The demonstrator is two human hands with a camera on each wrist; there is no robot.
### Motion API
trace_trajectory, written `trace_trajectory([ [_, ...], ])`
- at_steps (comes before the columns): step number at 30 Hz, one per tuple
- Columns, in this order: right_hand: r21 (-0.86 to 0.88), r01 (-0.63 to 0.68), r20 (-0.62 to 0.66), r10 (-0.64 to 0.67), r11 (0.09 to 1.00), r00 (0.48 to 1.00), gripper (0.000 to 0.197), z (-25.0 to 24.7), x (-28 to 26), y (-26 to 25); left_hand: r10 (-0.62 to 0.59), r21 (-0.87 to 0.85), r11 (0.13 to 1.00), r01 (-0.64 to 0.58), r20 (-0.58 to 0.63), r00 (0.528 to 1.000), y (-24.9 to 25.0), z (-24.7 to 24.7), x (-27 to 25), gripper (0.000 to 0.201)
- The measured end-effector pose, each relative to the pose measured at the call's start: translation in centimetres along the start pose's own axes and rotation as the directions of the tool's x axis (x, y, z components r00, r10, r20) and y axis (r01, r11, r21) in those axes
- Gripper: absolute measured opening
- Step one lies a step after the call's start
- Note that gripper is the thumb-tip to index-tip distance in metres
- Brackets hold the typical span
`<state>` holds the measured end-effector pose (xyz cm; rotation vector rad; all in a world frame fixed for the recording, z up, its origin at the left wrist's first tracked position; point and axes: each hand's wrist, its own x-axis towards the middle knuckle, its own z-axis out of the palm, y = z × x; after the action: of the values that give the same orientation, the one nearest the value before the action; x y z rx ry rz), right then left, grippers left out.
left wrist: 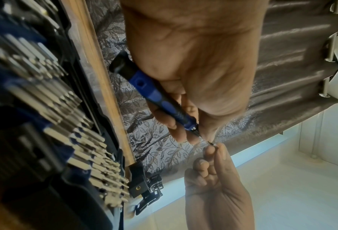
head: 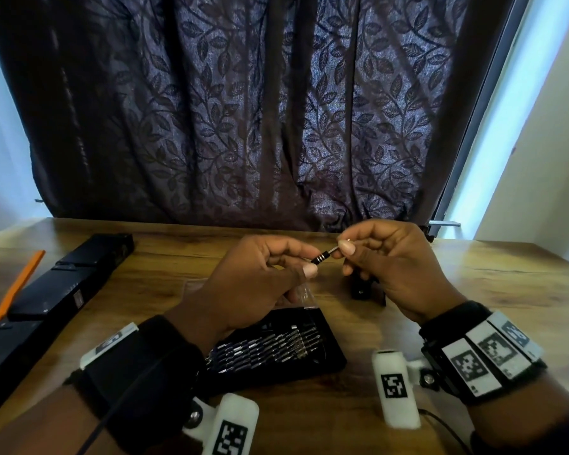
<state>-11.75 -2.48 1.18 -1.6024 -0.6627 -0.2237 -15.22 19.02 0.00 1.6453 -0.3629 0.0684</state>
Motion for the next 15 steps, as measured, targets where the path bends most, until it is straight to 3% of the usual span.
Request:
trace_trajectory([
  [6, -0.002, 0.000, 0.000, 0.000, 1.000, 1.000, 0.016, -0.1, 0.1, 0.2, 0.000, 0.006, 1.000, 0.000, -0.023, 1.000, 0.1, 0.0, 0.0, 0.016],
  [9, 0.018, -0.012, -0.088, 0.014, 1.000, 0.996, 0.013, -0.8, 0.3, 0.1, -0.009, 0.000, 1.000, 0.009, -0.029, 1.000, 0.2, 0.0, -0.1, 0.016],
  [15, -0.158, -0.268, -0.283, 0.216, 0.950, 0.934, 0.010, -4.1, 1.3, 1.8, -0.019, 0.012, 1.000, 0.019, -0.035, 0.999, 0.2, -0.1, -0.2, 0.016],
])
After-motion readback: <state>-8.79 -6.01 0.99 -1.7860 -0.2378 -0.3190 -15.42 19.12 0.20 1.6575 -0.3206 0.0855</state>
